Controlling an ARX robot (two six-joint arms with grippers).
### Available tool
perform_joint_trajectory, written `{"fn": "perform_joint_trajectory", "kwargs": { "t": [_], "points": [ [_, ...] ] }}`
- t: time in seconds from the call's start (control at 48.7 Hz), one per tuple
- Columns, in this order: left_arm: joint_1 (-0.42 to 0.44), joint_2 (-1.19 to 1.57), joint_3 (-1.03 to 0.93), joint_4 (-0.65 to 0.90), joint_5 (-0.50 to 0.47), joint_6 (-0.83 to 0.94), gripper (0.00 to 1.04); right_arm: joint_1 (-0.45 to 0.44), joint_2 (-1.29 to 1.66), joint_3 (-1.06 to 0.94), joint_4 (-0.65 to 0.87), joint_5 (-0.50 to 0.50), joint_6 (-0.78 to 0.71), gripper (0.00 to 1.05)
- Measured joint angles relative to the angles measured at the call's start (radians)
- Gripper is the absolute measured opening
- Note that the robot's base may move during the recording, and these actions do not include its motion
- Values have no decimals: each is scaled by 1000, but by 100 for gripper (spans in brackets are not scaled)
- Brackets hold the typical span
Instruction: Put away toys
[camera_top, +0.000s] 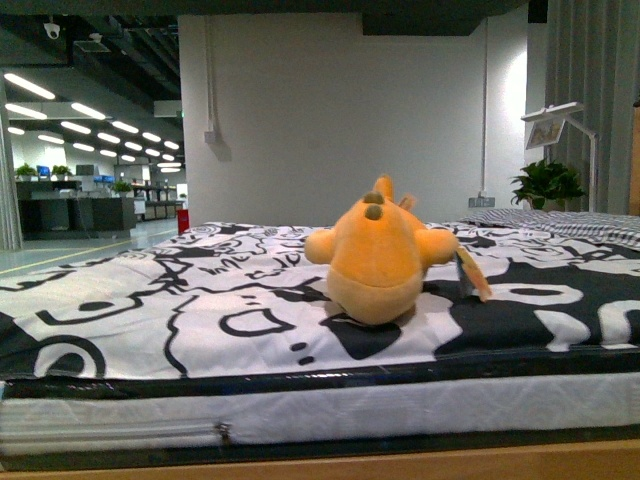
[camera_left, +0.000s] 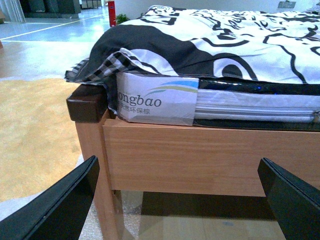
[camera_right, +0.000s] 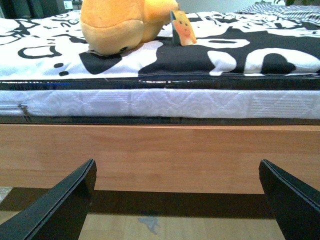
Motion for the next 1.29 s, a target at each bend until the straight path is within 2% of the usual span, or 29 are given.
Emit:
{"fn": "perform_joint_trajectory", "kwargs": {
  "t": [0.287, 0.369, 0.431, 0.472, 0.595, 0.739, 0.944, 1.088, 1.17, 1.293],
  "points": [
    [0, 0, 0, 0, 1, 0, 99, -2, 1, 0, 0, -7, 4, 98],
    [0, 0, 0, 0, 2, 0, 99, -143, 120, 17, 65, -370, 154, 98],
    [0, 0, 0, 0, 1, 0, 99, -213, 248, 56, 182, -490, 229, 98],
    [0, 0, 0, 0, 1, 0, 99, -224, 329, 94, 253, -497, 252, 98],
    [0, 0, 0, 0, 1, 0, 99, -180, 583, 226, 466, -422, 266, 98],
    [0, 0, 0, 0, 2, 0, 99, -80, 800, 377, 554, -322, 246, 98],
    [0, 0, 0, 0, 1, 0, 99, 74, 1040, 603, 560, -179, 175, 98],
    [0, 0, 0, 0, 2, 0, 99, 211, 1273, 843, 527, -27, 80, 98],
    [0, 0, 0, 0, 2, 0, 99, 259, 1390, 964, 494, 40, 39, 98],
    [0, 0, 0, 0, 2, 0, 99, 285, 1527, 1113, 462, 127, -8, 98]
  ]
}}
